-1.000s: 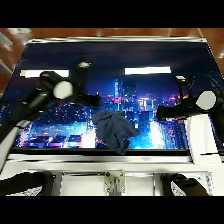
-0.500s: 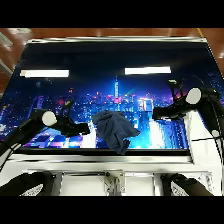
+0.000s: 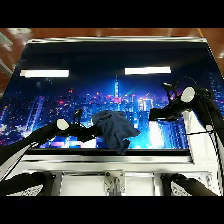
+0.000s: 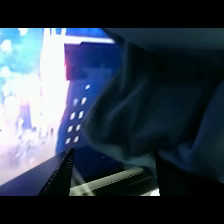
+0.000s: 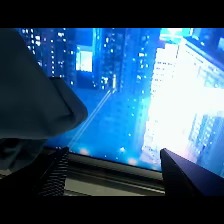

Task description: Fold the shirts.

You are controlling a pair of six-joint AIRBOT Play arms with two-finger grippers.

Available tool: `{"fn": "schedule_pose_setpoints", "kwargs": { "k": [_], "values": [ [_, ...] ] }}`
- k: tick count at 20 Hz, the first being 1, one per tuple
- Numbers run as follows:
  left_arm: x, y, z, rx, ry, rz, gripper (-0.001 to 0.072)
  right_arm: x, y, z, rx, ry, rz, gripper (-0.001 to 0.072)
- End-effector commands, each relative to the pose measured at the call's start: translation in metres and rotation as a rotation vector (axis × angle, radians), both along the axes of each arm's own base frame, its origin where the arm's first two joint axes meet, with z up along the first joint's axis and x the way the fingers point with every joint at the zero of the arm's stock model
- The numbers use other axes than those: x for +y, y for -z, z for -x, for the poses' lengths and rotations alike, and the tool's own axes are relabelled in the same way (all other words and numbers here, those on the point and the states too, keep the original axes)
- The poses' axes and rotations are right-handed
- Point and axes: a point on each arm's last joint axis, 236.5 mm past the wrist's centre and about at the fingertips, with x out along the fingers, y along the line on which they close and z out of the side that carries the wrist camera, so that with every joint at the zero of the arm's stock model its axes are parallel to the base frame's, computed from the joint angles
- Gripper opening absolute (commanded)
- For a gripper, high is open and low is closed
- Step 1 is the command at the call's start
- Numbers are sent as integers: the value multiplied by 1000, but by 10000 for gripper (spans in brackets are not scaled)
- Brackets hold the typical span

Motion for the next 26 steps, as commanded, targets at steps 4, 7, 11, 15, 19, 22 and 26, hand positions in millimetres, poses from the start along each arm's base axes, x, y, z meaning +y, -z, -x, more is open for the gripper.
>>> {"fn": "schedule_pose_setpoints", "kwargs": {
  "k": [4, 7, 11, 15, 19, 22, 26],
  "values": [
    [-1, 5, -25, -74, -76, 14, 96, 5, 0, 9, 44, 2, -20, 689],
    [-4, 5, -17, -73, -19, 20, 40, 22, 4, 15, 79, -18, -94, 594],
    [-9, 2, -6, -44, 16, 37, 40, 74, 30, 44, 230, -46, -341, 699],
    [-11, -6, -4, -49, 29, 53, 40, 79, 62, 46, 283, -2, -363, 699],
    [-13, -19, -7, -80, 30, 69, 40, 74, 84, 24, 280, 180, -320, 698],
    [-13, -24, -8, -96, 28, 76, 40, 77, 96, 32, 352, 203, -323, 698],
    [-13, -25, -9, -99, 27, 76, 40, 76, 107, 28, 363, 267, -314, 690]
  ]
}}
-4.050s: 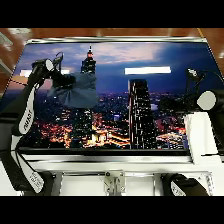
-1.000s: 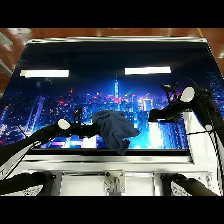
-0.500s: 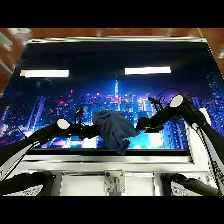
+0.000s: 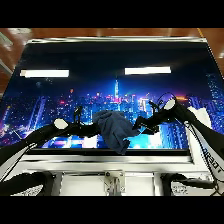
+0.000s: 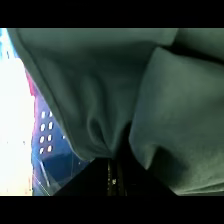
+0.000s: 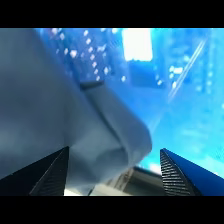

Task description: Fold the shirts.

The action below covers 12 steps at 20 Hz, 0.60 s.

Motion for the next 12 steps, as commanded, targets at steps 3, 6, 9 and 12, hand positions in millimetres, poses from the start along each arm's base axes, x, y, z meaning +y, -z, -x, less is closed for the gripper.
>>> {"fn": "schedule_pose_setpoints", "kwargs": {
  "k": [3, 6, 9, 12],
  "values": [
    [0, -2, -1, -5, -2, 2, 40, 2, 11, -5, 32, 90, 9, 448],
    [1, -2, -1, -5, -3, 2, 40, 5, 5, -5, 22, 80, -11, 67],
    [2, -10, -3, -53, 30, 5, 38, -5, -10, -13, -80, 17, 13, 67],
    [24, -41, -17, -154, 27, -14, 37, -25, -52, -42, -270, -6, 60, 66]
  ]
}}
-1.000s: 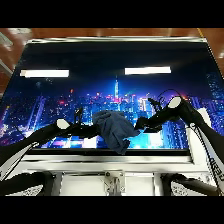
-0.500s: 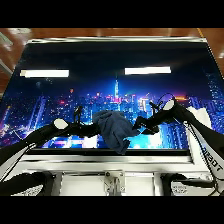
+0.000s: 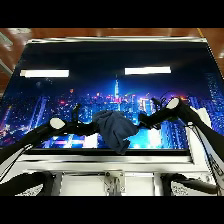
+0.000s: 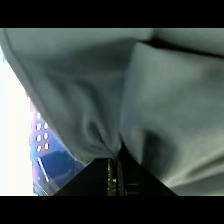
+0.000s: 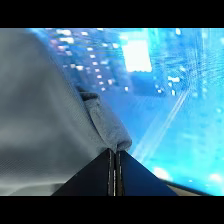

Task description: Fold the shirts.

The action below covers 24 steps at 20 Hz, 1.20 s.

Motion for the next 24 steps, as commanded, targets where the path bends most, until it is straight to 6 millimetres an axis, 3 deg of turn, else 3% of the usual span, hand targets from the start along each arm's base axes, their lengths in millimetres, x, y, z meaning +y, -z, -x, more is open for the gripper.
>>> {"fn": "schedule_pose_setpoints", "kwargs": {
  "k": [1, 2, 4, 7, 8, 10, 12, 14, 16, 19, 22, 24],
  "values": [
    [29, -35, -14, -112, -2, -43, 37, -25, -54, -34, -230, -21, 63, 66],
    [45, -54, -22, -164, -14, -73, 37, -31, -82, -50, -325, -4, 68, 66],
    [73, -115, -41, -331, -51, -112, 37, -38, -155, -78, -547, 34, 64, 66],
    [98, -265, -63, -707, -180, -40, 37, -27, -282, -89, -874, 48, 7, 66],
    [104, -317, -61, -829, -217, -5, 37, -20, -323, -85, -969, 46, -38, 66],
    [109, -405, -47, -1014, -252, 56, 37, -9, -395, -73, -1134, 50, -118, 66],
    [111, -469, -28, -1143, -260, 104, 37, 0, -449, -56, -1244, 38, -183, 66],
    [117, -520, -7, -1254, -269, 133, 37, 4, -488, -41, -1333, 18, -212, 66],
    [119, -543, 9, -1319, -249, 119, 37, 2, -514, -30, -1402, 3, -194, 66],
    [111, -529, 25, -1271, -165, 77, 37, 4, -530, -8, -1432, -63, -155, 66],
    [104, -495, 37, -1174, -62, 4, 37, 12, -518, 17, -1357, -158, -145, 66],
    [114, -487, 39, -1172, -62, -69, 37, 11, -490, 30, -1219, -189, -125, 66]
  ]
}}
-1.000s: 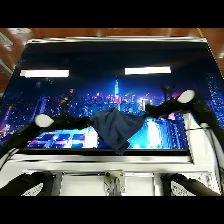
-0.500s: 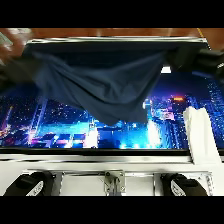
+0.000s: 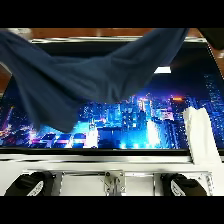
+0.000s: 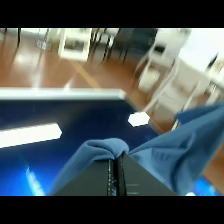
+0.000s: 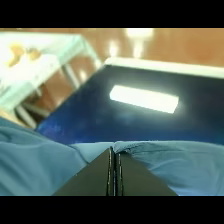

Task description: Fold the shirts.

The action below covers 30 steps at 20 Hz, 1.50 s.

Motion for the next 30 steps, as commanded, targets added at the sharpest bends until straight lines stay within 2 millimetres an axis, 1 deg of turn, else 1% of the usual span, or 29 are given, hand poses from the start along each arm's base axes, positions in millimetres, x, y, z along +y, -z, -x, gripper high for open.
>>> {"fn": "schedule_pose_setpoints", "kwargs": {
  "k": [1, 2, 3, 5, 6, 8, 9, 10, 11, 13, 15, 17, 18, 19, 21, 22, 24, 26, 27, 28, 29, 30],
  "values": [
    [16, 19, 6, 42, -60, -103, 37, -2, 42, 28, 208, -31, 98, 66],
    [28, 19, 1, 48, -117, -104, 37, -8, 60, 35, 291, -18, 134, 66],
    [39, 19, -3, 46, -167, -107, 38, -14, 73, 40, 354, -6, 160, 66],
    [56, 15, -14, 17, -247, -124, 39, -23, 92, 49, 454, 25, 196, 66],
    [61, 9, -20, -7, -274, -116, 38, -27, 101, 51, 500, 41, 205, 66],
    [64, 1, -39, -36, -299, -88, 39, -32, 120, 49, 585, 63, 205, 66],
    [63, 4, -51, -25, -303, -73, 39, -32, 131, 47, 624, 64, 202, 66],
    [59, 11, -65, 6, -298, -55, 39, -32, 146, 44, 669, 62, 201, 65],
    [54, 22, -81, 44, -286, -54, 39, -31, 163, 40, 716, 60, 197, 65],
    [44, 56, -118, 139, -273, -72, 39, -29, 206, 31, 807, 60, 199, 66],
    [37, 101, -159, 248, -271, -107, 39, -30, 258, 14, 849, 109, 238, 66],
    [30, 156, -202, 363, -269, -136, 39, -37, 312, -16, 831, 198, 298, 66],
    [24, 182, -220, 418, -260, -131, 39, -42, 332, -33, 805, 238, 331, 66],
    [16, 212, -238, 483, -247, -114, 39, -46, 347, -53, 769, 275, 355, 66],
    [-3, 272, -264, 620, -213, -63, 40, -51, 363, -89, 712, 326, 356, 66],
    [-14, 300, -273, 682, -196, -42, 40, -53, 371, -106, 691, 348, 350, 66],
    [-37, 355, -283, 803, -165, -1, 40, -54, 392, -126, 688, 369, 348, 66],
    [-59, 402, -283, 902, -136, 9, 40, -53, 420, -134, 729, 371, 359, 66],
    [-69, 422, -280, 940, -122, -3, 40, -52, 434, -135, 759, 368, 368, 66],
    [-76, 435, -276, 966, -110, -18, 41, -52, 446, -135, 786, 366, 377, 66],
    [-80, 443, -272, 985, -101, -28, 81, -52, 457, -134, 809, 363, 387, 66],
    [-79, 445, -269, 1000, -95, -34, 333, -52, 464, -134, 823, 361, 392, 66]
  ]
}}
